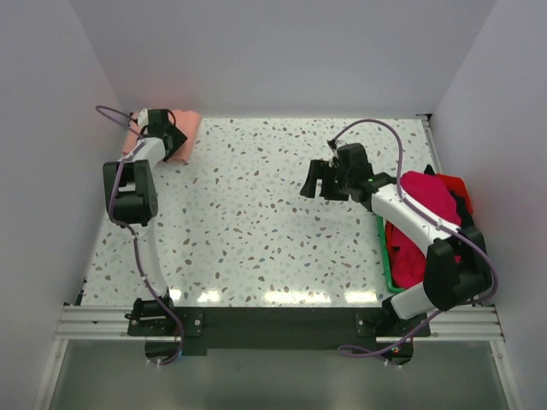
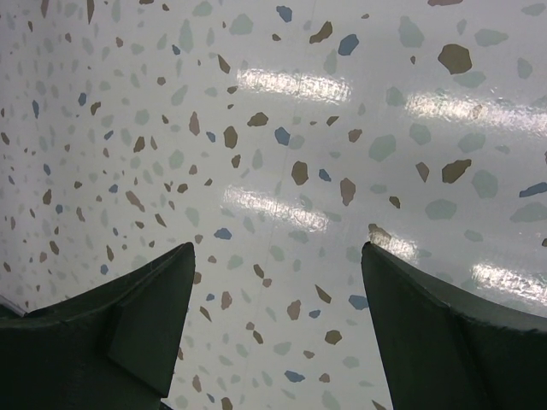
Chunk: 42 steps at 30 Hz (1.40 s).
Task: Fold and stack the t-shirts
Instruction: Neatly place the folded tshirt to the corner, then reset both grippers
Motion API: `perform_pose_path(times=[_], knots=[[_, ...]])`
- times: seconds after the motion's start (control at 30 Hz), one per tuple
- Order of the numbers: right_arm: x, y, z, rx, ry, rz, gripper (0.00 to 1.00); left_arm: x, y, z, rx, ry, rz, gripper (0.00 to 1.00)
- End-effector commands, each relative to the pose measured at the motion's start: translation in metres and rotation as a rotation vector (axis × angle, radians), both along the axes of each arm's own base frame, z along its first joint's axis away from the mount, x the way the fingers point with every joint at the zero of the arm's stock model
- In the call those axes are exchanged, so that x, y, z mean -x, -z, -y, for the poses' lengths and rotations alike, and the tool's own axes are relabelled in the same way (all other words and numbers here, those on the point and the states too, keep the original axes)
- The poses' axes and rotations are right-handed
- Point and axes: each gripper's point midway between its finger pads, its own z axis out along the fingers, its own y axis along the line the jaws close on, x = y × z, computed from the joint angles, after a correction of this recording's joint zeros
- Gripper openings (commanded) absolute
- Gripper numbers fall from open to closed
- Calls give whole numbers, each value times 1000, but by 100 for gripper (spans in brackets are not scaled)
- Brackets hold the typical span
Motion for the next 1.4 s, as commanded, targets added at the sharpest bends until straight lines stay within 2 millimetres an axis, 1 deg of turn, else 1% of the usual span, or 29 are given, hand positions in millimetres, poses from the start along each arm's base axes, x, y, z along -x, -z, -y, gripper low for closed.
perform_pose_path(times=[0.0, 0.13, 0.17, 0.3, 0.33, 0.37, 0.4, 0.43, 0.5, 0.53, 0.6, 0.63, 0.67, 0.7, 0.73, 0.77, 0.8, 0.87, 0.9, 0.93, 0.97, 1.0, 1.03, 1.07, 1.1, 1.17, 1.2, 1.23, 1.37], knots=[[-7, -15, -6, -10, -24, 46, 82, 12, 8, 11, 44, 45, -24, 69], [-7, -17, -4, -8, -17, 50, 82, 16, -25, 8, 17, 51, 24, 73], [-7, -18, -4, -9, -19, 52, 82, 19, -39, 8, 10, 53, 45, 73], [-5, -26, -2, -11, -12, 67, 83, 32, -72, 9, -6, 64, 93, 77], [-6, -28, 0, -7, -6, 74, 83, 36, -90, 10, -9, 67, 124, 77], [-5, -29, 0, -8, -3, 75, 83, 45, -86, 13, -3, 75, 113, 77], [-4, -33, 0, -9, -3, 81, 84, 48, -91, 18, 8, 91, 128, 77], [-4, -33, 3, -4, 5, 85, 84, 59, -98, 23, 16, 105, 140, 77], [-3, -37, 6, 0, 18, 91, 86, 70, -106, 33, 33, 131, 159, 77], [-1, -40, 7, -1, 21, 101, 86, 84, -111, 42, 34, 150, 164, 77], [1, -45, 10, 0, 33, 112, 86, 98, -117, 59, 34, 185, 179, 78], [4, -51, 14, 1, 41, 126, 86, 114, -123, 64, 33, 195, 193, 78], [5, -54, 16, 2, 46, 133, 86, 122, -125, 70, 34, 209, 202, 78], [7, -55, 18, 6, 49, 138, 86, 131, -127, 87, 39, 252, 212, 78], [11, -61, 20, 4, 52, 153, 86, 148, -129, 94, 38, 269, 221, 78], [13, -63, 23, 6, 59, 157, 86, 157, -129, 100, 29, 280, 226, 78], [17, -63, 25, 10, 62, 159, 86, 176, -128, 119, 27, 331, 235, 78], [22, -70, 30, 9, 71, 182, 86, 193, -125, 133, 27, 373, 238, 78], [25, -68, 32, 14, 74, 177, 86, 205, -135, 151, 33, 421, 268, 77], [30, -66, 34, 19, 73, 170, 86, 219, -122, 158, 35, 450, 248, 77], [35, -72, 37, 15, 76, 186, 86, 227, -120, 164, 27, 475, 250, 77], [37, -72, 40, 17, 82, 190, 86, 240, -128, 180, 22, 528, 274, 77], [43, -68, 42, 21, 83, 185, 86, 250, -121, 185, 19, 555, 263, 77], [48, -75, 45, 10, 83, 209, 86, 258, -120, 190, 14, 575, 265, 77], [53, -70, 49, 17, 92, 210, 86, 270, -127, 203, 16, 620, 287, 77], [59, -71, 52, 13, 96, 225, 86, 285, -119, 211, 7, 658, 275, 77], [63, -76, 55, 6, 100, 248, 86, 294, -122, 223, 18, 701, 287, 77], [67, -71, 58, 15, 101, 238, 86, 300, -116, 228, 21, 726, 275, 77], [78, -68, 67, 38, 117, 230, 86, 318, -112, 260, 99, 851, 273, 77]])
